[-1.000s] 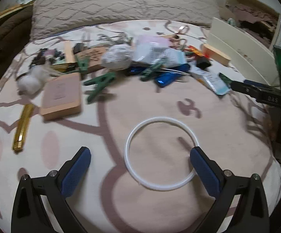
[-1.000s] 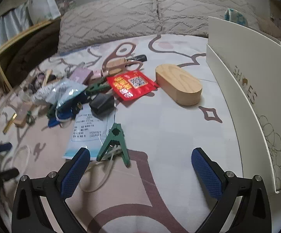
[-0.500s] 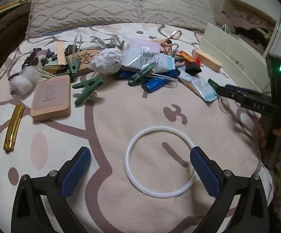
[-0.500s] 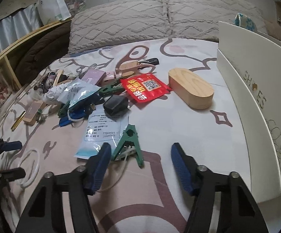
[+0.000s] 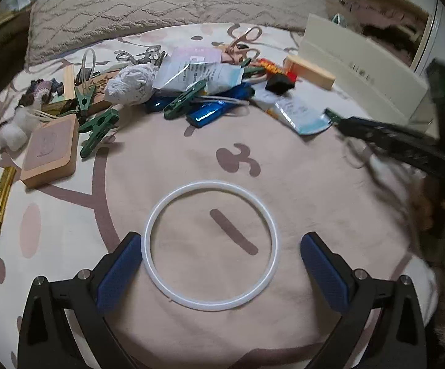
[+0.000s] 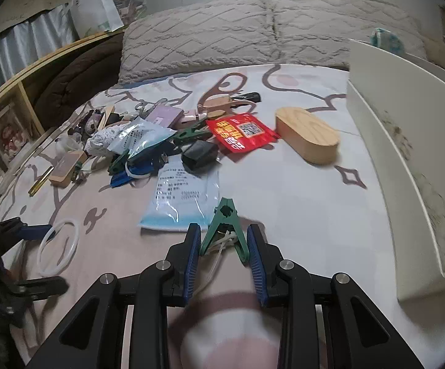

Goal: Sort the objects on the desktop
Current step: 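Close the left tool on the white plastic ring while the right tool holds the clothespin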

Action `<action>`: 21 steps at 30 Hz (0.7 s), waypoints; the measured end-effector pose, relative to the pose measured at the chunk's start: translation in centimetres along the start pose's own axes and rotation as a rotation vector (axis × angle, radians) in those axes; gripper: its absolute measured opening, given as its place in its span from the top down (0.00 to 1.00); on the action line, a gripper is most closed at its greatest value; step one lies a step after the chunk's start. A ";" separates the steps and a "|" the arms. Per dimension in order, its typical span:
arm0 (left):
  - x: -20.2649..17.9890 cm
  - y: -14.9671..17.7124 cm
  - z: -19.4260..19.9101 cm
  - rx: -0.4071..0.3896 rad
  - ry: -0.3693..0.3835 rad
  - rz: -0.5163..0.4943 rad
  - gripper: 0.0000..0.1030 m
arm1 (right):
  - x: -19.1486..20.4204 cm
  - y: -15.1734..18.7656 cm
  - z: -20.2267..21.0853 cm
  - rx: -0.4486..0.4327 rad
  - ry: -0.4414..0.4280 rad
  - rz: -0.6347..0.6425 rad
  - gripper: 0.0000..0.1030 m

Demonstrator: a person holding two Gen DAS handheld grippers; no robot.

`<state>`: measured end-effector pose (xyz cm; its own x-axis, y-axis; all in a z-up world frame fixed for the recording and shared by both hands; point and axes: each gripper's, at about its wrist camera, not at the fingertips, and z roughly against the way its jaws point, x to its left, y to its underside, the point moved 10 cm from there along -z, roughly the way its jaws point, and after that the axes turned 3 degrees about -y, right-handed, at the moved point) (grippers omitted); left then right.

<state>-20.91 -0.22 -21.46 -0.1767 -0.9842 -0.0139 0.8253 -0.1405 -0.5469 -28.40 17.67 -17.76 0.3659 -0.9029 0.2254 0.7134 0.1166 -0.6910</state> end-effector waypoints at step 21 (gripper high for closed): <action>0.5 0.2 -0.2 -0.007 0.004 0.030 0.00 | -0.1 2.8 0.4 0.074 0.065 0.030 0.62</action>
<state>-20.96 -0.68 -21.73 -0.1539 -0.9875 -0.0338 0.8265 -0.1099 -0.5522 -26.19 18.30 -19.45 0.3500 -0.9233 0.1582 0.7456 0.1724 -0.6437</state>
